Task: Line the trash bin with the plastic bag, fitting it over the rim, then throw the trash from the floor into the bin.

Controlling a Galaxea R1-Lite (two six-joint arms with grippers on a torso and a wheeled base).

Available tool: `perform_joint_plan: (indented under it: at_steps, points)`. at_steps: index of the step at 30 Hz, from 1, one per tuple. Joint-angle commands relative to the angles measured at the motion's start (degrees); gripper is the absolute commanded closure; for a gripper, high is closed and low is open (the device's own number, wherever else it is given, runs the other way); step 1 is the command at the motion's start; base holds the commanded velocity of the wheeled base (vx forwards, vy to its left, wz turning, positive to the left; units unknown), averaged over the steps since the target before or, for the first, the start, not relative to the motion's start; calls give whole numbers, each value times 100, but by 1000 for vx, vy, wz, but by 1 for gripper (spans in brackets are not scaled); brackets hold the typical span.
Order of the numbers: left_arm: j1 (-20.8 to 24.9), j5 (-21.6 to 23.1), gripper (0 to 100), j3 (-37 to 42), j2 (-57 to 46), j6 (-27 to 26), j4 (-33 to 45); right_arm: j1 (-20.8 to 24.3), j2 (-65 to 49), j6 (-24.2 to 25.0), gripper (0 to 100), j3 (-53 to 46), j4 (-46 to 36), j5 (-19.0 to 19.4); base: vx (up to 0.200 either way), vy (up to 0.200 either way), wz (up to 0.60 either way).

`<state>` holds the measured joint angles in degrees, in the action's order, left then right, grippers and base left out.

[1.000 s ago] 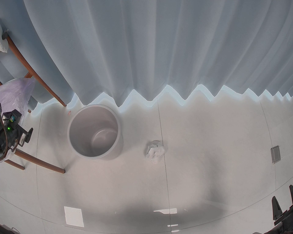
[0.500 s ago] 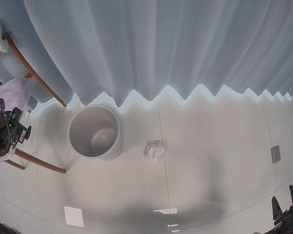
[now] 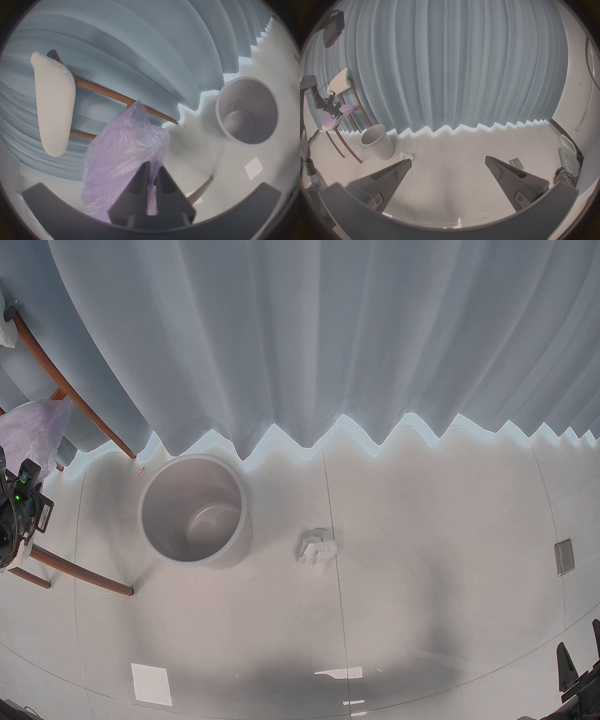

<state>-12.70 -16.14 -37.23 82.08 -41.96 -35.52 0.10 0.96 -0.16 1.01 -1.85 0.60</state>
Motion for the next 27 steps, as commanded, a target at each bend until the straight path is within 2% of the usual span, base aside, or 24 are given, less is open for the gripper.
perform_joint_plan:
  at_steps: [1, 5, 7, 9, 13, 15, 17, 19, 22, 23, 24, 27]
  points:
    - [-154, 410, 100, 49, -166, 223, 2, 8, -96, -2, 0, -31, 1, 2, 0, 0, 0]
    - [-303, 1640, 100, 128, -263, 549, -42, -1, -96, -2, 0, -31, 1, 2, 0, 0, 0]
    - [-294, 2185, 100, 234, -438, 1137, 10, 8, -96, -2, 0, -31, 1, 2, 0, 0, 0]
    - [-189, 2484, 100, 269, -588, 1876, 160, -1, -96, -2, 0, -31, 1, 2, 0, 0, 0]
    - [242, 2801, 100, 251, -1054, 2939, 713, -1, -96, -2, 0, -31, 1, 2, 0, 0, 0]
    - [295, 2915, 100, 251, -1185, 3141, 837, -1, -96, -2, 0, -31, 1, 2, 0, 0, 0]
    - [435, 3319, 100, 225, -1502, 3677, 1065, 8, -96, -2, 0, -31, 1, 2, 0, 0, 0]
    - [734, 3504, 100, 295, -1669, 4020, 1056, -1, -96, -2, 0, -31, 1, 2, 0, 0, 0]
    - [1235, 3539, 100, 322, -1933, 4653, 1091, -1, -96, -2, 0, -31, 1, 2, 0, 0, 0]
    - [1261, 3539, 100, 313, -1933, 4679, 1091, -1, -96, -2, 0, -31, 1, 2, 0, 0, 0]
    - [1534, 3539, 100, 260, -1933, 4961, 1091, 8, -96, -2, 0, -31, 1, 2, 0, 0, 0]
    - [1947, 3521, 100, 76, -1845, 5031, 1100, -1, -96, -2, 0, -31, 1, 2, 0, 0, 0]
